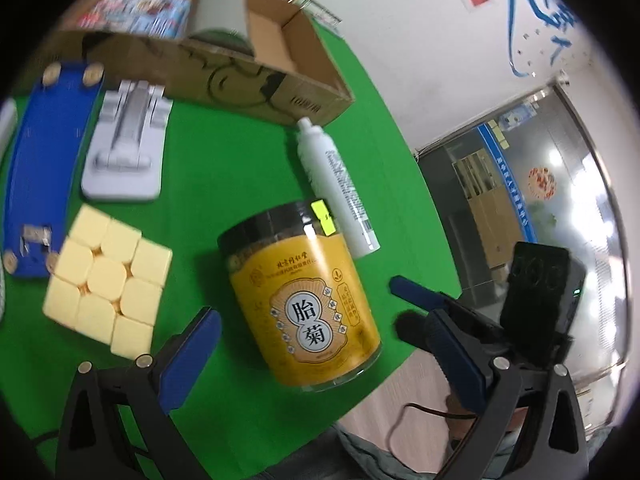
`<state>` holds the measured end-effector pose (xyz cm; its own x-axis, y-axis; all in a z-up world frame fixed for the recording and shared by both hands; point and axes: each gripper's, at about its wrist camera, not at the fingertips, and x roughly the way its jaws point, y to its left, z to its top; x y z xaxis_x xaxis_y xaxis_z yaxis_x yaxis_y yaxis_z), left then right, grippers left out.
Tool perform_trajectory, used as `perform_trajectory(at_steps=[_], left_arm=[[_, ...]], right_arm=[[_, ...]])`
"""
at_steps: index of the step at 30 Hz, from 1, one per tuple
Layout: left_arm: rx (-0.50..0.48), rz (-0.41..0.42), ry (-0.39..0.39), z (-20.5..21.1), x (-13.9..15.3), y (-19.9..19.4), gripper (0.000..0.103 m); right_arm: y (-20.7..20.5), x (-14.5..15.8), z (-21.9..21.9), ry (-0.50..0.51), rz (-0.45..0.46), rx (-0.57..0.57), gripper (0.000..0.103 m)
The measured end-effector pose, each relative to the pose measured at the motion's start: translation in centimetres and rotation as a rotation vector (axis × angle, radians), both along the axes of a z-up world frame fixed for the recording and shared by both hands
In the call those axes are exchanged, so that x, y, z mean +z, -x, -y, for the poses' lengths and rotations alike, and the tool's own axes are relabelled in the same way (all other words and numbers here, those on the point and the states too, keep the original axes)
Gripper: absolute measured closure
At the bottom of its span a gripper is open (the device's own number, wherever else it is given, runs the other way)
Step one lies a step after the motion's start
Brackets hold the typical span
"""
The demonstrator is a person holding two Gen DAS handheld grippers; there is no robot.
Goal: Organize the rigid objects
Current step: 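Move the right gripper to the yellow jar, then grasp the yellow jar with the right gripper and lift it toward the box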
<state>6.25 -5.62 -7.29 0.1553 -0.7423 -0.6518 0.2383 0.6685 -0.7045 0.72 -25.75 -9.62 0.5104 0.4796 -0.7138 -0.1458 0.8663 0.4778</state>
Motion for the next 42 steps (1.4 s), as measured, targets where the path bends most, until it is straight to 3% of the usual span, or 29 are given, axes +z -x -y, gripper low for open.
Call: perform_trajectory(at_steps=[7, 12, 15, 20, 26, 30, 42], left_arm=[[0.018, -0.060, 0.017, 0.0, -1.5, -0.2, 0.003], [0.030, -0.056, -0.056, -0.1, -1.6, -0.3, 0.003], [0.045, -0.073, -0.099, -1.0, -2.3, -0.2, 0.015], [0.060, -0.094, -0.057, -1.7, -3.0, 0.0, 0.017], [0.050, -0.001, -0.127, -1.8, -1.8, 0.6, 0.019], [0.052, 0.068, -0.171, -1.5, -0.2, 0.9, 0.019], [0.092, 0.342, -0.183, -1.1, 9.5, -1.2, 0.021]], right_arm=[[-1.0, -1.6, -3.8, -0.010, -0.079, 0.127, 0.031], [-0.4, -1.1, -6.4, 0.027, -0.078, 0.176, 0.030], [-0.3, -1.3, -7.1, 0.000, -0.096, 0.198, 0.029], [-0.8, -2.1, -8.0, -0.008, -0.110, 0.195, 0.023], [-1.1, -2.5, -8.8, -0.021, -0.107, 0.194, 0.022], [-1.0, -1.7, -9.4, 0.012, -0.053, 0.183, 0.022], [-2.4, 6.9, -8.7, 0.043, 0.204, 0.148, 0.022]])
